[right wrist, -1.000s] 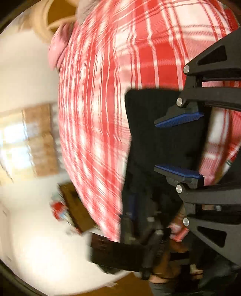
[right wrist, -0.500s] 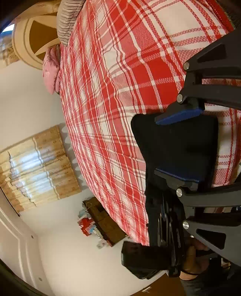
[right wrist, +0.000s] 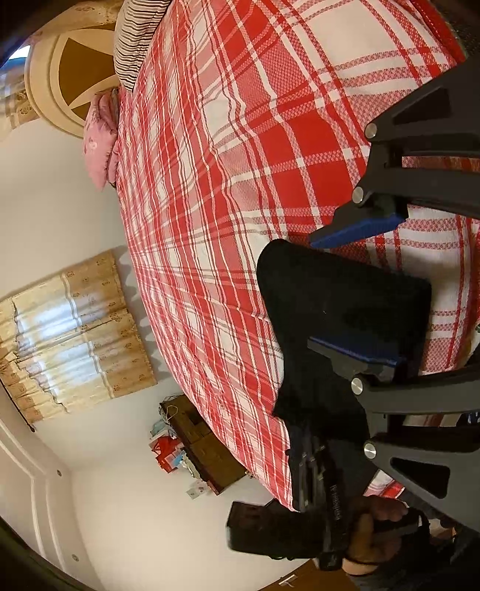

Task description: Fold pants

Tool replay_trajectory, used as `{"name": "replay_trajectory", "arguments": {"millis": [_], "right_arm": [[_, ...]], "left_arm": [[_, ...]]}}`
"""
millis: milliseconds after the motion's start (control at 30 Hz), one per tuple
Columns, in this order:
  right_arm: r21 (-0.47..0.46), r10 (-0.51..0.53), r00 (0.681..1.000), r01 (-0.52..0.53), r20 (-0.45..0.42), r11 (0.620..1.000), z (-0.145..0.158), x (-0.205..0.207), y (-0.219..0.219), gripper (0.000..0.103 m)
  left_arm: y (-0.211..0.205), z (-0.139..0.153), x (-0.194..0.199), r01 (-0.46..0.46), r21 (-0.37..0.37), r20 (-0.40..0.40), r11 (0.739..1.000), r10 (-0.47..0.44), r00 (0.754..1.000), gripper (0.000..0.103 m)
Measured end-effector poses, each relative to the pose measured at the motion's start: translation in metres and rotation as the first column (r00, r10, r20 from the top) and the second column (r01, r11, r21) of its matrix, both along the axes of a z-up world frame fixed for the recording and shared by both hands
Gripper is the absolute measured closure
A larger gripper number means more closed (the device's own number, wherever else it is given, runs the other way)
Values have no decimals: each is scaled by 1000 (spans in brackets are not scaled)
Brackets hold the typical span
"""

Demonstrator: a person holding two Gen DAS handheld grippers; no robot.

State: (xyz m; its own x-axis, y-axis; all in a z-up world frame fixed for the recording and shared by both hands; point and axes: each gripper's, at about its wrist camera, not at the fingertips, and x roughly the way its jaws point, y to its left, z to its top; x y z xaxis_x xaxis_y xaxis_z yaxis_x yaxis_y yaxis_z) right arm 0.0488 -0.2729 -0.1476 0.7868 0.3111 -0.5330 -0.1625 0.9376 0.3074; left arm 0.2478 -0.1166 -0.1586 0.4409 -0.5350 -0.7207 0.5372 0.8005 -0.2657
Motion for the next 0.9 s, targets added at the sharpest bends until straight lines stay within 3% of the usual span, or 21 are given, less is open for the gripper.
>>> {"name": "replay_trajectory", "arguments": {"millis": [167, 300, 400, 567, 733, 833, 900], "right_arm": [[19, -10, 1000, 11, -9, 1000, -1, 0, -4, 52], [10, -6, 1000, 6, -7, 1000, -1, 0, -3, 52], [-2, 3, 1000, -3, -3, 1000, -1, 1, -1, 52], [-10, 10, 1000, -10, -8, 1000, -1, 3, 0, 52], [-14, 8, 1000, -8, -12, 1000, -2, 3, 1, 52], [-27, 13, 1000, -13, -3, 1000, -1, 1, 4, 52], [-40, 26, 1000, -25, 10, 999, 0, -2, 10, 51]], "left_arm": [[15, 46, -9, -35, -23, 132, 999, 37, 991, 94], [25, 65, -8, -35, 8, 154, 999, 33, 988, 94], [32, 45, 1, -63, 52, 95, 997, 58, 994, 94], [40, 2, 10, -94, 61, -57, 994, 97, 994, 94], [46, 15, 11, -123, -10, -90, 992, 121, 989, 94], [48, 15, 17, -147, 38, -57, 988, 149, 987, 90], [53, -1, 25, -155, 44, -120, 987, 159, 980, 89]]}}
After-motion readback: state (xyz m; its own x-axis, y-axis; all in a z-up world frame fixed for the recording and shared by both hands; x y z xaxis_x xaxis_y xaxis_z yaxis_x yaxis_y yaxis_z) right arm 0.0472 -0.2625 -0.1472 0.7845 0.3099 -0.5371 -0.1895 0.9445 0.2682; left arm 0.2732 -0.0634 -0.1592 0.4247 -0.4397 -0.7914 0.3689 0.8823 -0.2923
